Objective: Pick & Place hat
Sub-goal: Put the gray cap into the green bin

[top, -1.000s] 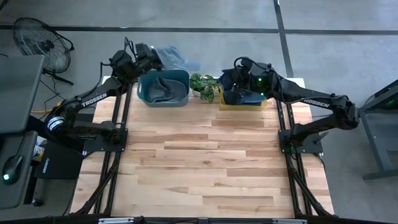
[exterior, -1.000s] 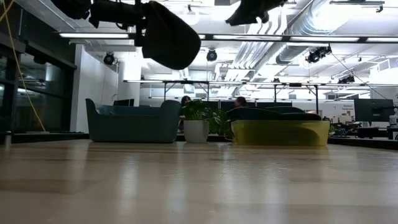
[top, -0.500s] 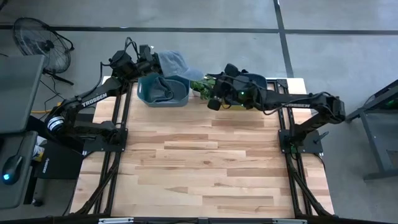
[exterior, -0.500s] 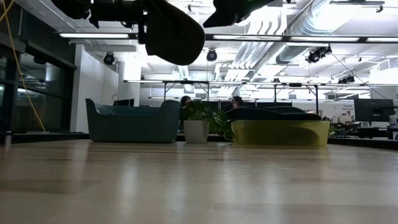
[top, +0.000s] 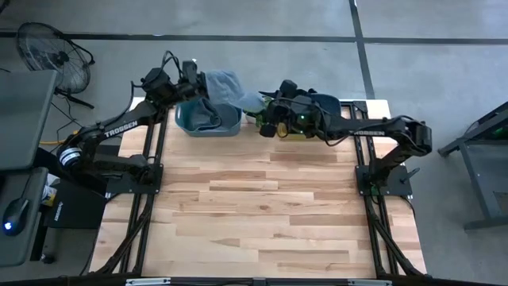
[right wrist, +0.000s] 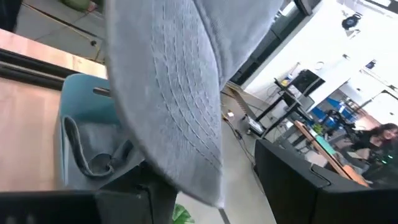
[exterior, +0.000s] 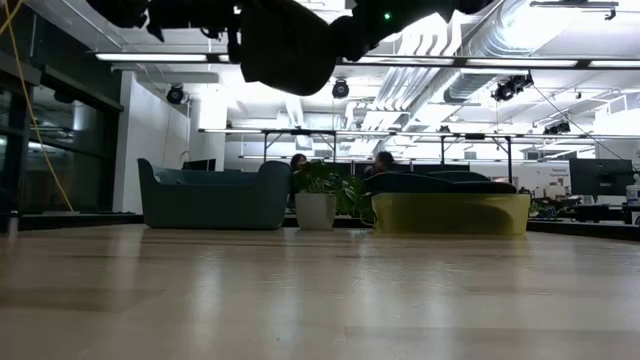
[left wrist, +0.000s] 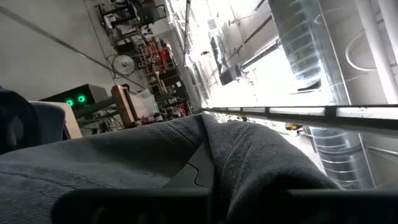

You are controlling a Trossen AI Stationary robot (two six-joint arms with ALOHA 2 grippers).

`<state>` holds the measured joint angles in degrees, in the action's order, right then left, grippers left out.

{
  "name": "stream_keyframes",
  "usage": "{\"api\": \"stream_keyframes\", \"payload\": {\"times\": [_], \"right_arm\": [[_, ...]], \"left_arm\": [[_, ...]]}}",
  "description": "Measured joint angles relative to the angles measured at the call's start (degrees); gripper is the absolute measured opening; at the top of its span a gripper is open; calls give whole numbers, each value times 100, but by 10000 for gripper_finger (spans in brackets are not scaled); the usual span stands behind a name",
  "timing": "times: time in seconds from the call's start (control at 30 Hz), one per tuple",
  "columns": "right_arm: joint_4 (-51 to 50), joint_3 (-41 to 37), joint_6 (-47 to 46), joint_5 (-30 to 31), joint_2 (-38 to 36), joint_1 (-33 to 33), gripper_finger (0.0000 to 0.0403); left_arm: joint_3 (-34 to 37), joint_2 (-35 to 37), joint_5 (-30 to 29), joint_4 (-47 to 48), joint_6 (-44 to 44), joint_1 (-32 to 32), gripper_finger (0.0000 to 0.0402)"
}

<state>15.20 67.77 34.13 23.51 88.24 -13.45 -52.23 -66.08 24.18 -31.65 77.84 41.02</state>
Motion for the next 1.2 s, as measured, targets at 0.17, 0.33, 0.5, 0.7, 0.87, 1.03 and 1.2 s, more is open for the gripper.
{"api": "stream_keyframes", "payload": {"times": [0.17, 0.33, 0.5, 0.7, 0.87, 1.03, 1.2], "right_arm": [[5, 0, -289, -308, 96, -154, 199], [26, 0, -746, -483, 101, -165, 172], [14, 0, -1097, -507, 101, -166, 97], [7, 0, -1556, -730, 101, -171, 13], [-58, 0, -2423, -805, 101, -241, 7], [-166, 0, -3249, -980, 66, -394, 5], [-415, -2, -3887, -1120, -175, -571, 5]], "left_arm": [[0, 0, -107, -5, -16, -177, 0], [0, 0, -112, 10, -105, -175, 0], [0, 0, -113, 14, -107, -167, 0], [0, -1, 31, 52, -141, -167, 2], [4, -44, 398, 60, -814, -161, 23], [4, -44, 723, 58, -2072, -162, 65], [4, -28, 867, 52, -3059, 16, 125]]}}
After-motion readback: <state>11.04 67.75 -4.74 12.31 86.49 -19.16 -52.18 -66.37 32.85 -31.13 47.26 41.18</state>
